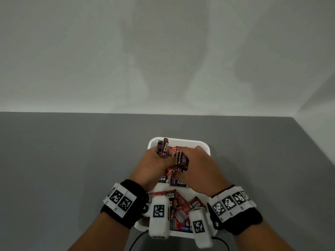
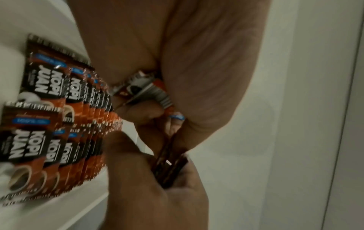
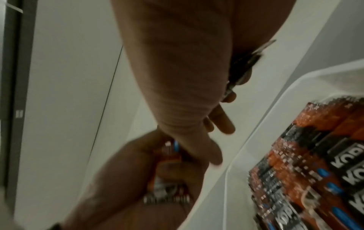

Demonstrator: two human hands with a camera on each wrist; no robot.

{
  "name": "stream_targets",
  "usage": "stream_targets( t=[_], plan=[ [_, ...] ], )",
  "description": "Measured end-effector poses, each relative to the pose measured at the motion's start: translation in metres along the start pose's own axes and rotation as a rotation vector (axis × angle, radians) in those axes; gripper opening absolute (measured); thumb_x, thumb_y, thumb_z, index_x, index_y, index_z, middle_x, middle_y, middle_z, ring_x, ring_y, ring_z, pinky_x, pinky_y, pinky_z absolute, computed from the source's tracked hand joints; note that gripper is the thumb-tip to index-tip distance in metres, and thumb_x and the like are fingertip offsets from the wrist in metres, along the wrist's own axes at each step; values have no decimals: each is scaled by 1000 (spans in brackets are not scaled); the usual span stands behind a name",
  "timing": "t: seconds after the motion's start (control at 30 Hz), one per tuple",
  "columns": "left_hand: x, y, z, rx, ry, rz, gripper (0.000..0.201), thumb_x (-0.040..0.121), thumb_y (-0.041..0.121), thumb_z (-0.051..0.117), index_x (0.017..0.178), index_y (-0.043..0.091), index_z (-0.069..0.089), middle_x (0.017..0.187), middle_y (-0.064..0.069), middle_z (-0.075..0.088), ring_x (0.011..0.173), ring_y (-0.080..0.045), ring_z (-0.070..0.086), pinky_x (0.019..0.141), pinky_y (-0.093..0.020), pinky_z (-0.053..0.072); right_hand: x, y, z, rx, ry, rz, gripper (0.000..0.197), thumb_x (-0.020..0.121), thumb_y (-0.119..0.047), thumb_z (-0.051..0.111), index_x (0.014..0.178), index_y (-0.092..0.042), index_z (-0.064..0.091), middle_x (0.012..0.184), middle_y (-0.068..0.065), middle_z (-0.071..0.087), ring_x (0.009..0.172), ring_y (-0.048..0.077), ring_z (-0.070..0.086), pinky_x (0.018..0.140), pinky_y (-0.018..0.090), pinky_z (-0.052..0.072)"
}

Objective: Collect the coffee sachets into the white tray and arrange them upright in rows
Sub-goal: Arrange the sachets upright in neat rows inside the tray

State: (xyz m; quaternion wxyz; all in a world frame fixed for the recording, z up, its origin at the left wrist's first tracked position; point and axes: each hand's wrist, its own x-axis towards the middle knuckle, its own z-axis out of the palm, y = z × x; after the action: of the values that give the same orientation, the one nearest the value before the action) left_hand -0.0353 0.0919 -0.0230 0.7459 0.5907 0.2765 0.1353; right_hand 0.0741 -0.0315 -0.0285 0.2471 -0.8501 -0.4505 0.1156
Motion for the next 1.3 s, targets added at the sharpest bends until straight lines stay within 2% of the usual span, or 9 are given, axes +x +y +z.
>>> stream_targets(
  t=[0.1,0.2,0.4,0.5,0.63,0.8,0.93,1.0,1.3],
  plan=[
    [-1,-1,7,-199,-11,-134,25,99,1,46,109,-5,69,95,-20,71,73,-24,68,58,-32,55,5,-5,8,45,2,12,16,90,-21,63,105,-26,60,96,-8,65,91,13,61,75,24,47],
    [-4,0,2,-448,-39,-226,36,103,9,39,123,-6,64,91,-20,65,71,-26,65,64,-37,58,7,-1,1,307,32,164,19,102,-21,52,84,-23,58,79,-9,62,71,4,57,63,16,43],
    [-4,-8,1,400,-85,81,20,104,29,56,112,17,70,90,-4,74,75,-22,70,71,-36,55,4,-14,-25,1135,78,360,27,96,-27,68,83,-4,65,61,1,58,44,7,50,44,20,41],
    [-5,-8,4,438,-127,130,23,92,23,74,115,28,73,104,-3,76,97,-24,73,88,-36,59,8,-8,-26,1091,71,336,12,86,0,73,77,-7,70,67,7,68,56,16,65,51,26,51],
    [-8,-3,-7,-56,25,26,23,89,-6,68,108,6,69,79,-9,70,55,-15,65,48,-21,49,5,9,-21,1048,127,377,16,81,11,73,89,-3,72,62,-2,62,53,10,61,47,21,48],
    [-11,8,-3,-145,87,64,15,90,-16,59,86,-2,62,57,1,66,43,-7,60,42,-16,45,0,8,-19,911,142,319,14,81,8,76,92,0,71,60,-9,66,58,6,66,53,20,52],
    [-5,-4,-5,-42,224,128,24,83,-5,74,72,10,58,68,-12,62,62,-23,62,62,-41,57,-2,3,-19,1059,215,396,19,85,-15,78,90,-1,66,87,19,75,75,25,73,69,46,64],
    [-5,-7,-1,36,213,158,27,82,1,78,68,15,60,75,-17,62,71,-28,61,76,-56,57,-3,-6,-22,1233,193,406,19,92,-14,72,84,0,63,72,11,72,55,12,67,50,29,58],
    [-12,-9,22,-190,0,-73,29,92,-4,47,101,2,74,79,-14,62,64,-19,58,57,-35,50,9,-14,-13,1283,169,511,14,94,3,53,97,-11,56,55,-2,54,48,11,56,46,25,48]
  ],
)
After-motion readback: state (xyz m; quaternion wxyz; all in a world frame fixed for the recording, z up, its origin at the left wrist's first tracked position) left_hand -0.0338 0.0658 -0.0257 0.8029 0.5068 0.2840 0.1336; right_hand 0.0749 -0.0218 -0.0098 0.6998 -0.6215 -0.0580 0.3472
